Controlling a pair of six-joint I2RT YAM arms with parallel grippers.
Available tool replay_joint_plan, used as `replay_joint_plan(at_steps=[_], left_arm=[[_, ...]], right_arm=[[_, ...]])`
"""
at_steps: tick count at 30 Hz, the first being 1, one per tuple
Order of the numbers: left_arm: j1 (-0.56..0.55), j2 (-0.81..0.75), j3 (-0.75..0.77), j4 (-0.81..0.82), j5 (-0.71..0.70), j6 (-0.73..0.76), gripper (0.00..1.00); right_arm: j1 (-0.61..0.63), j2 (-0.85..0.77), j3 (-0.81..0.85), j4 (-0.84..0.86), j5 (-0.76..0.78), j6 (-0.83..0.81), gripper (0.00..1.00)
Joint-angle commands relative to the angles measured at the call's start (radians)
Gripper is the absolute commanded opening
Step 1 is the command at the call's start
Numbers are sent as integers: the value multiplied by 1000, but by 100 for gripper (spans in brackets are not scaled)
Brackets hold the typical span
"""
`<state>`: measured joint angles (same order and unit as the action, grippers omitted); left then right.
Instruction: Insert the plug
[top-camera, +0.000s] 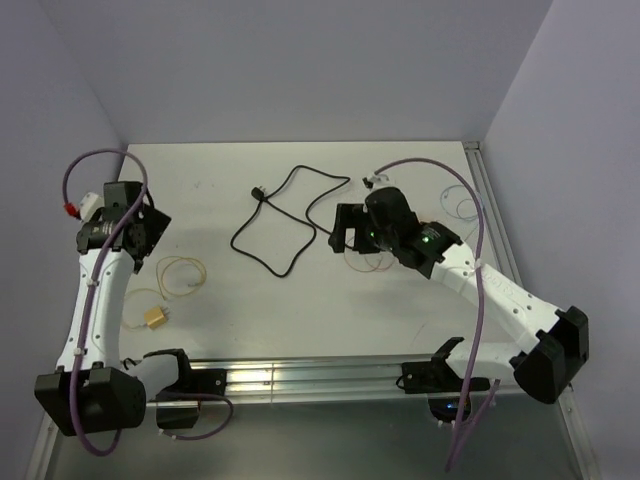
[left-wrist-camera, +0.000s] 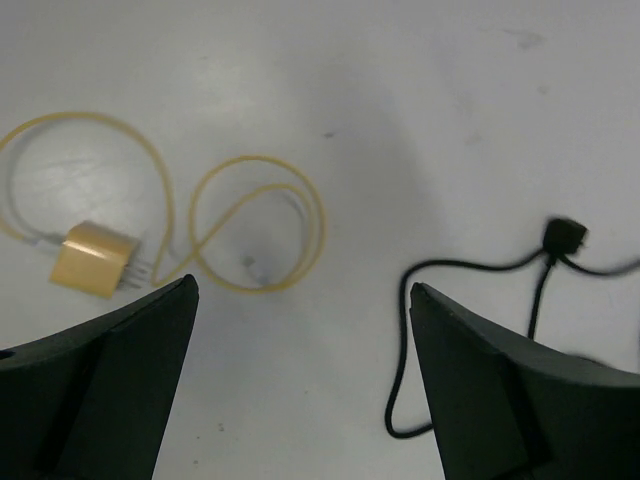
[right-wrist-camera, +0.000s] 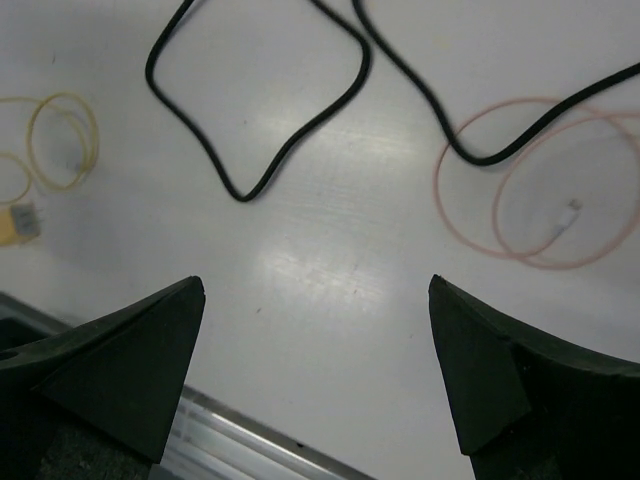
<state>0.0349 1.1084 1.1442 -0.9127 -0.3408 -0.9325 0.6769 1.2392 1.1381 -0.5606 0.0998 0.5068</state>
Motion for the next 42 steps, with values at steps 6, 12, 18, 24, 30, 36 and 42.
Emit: replay_joint_plan(at_steps=[6, 12, 18, 24, 30, 36, 42], left_arm=[[240, -5, -87, -215, -138, -247, 92], [399, 74, -191, -239, -109, -356, 86], [416, 111, -351, -138, -6, -451, 78], [415, 185, -422, -80, -4, -511, 78], [416, 397, -423, -32, 14, -513, 75], [415, 432, -436, -17, -21, -488, 38], [408, 242, -387, -40, -33, -393, 16]], right_arm=[[16, -136, -149, 96, -134, 56, 100], [55, -124, -132, 33, -46, 26, 100], [58, -173, -184, 67, -72, -4, 100], [58, -165, -198, 67, -75, -25, 100], [58, -158, -216, 73, -81, -25, 100], [58, -168, -207, 57, -60, -22, 100], [58, -152, -178, 21, 3, -33, 100]])
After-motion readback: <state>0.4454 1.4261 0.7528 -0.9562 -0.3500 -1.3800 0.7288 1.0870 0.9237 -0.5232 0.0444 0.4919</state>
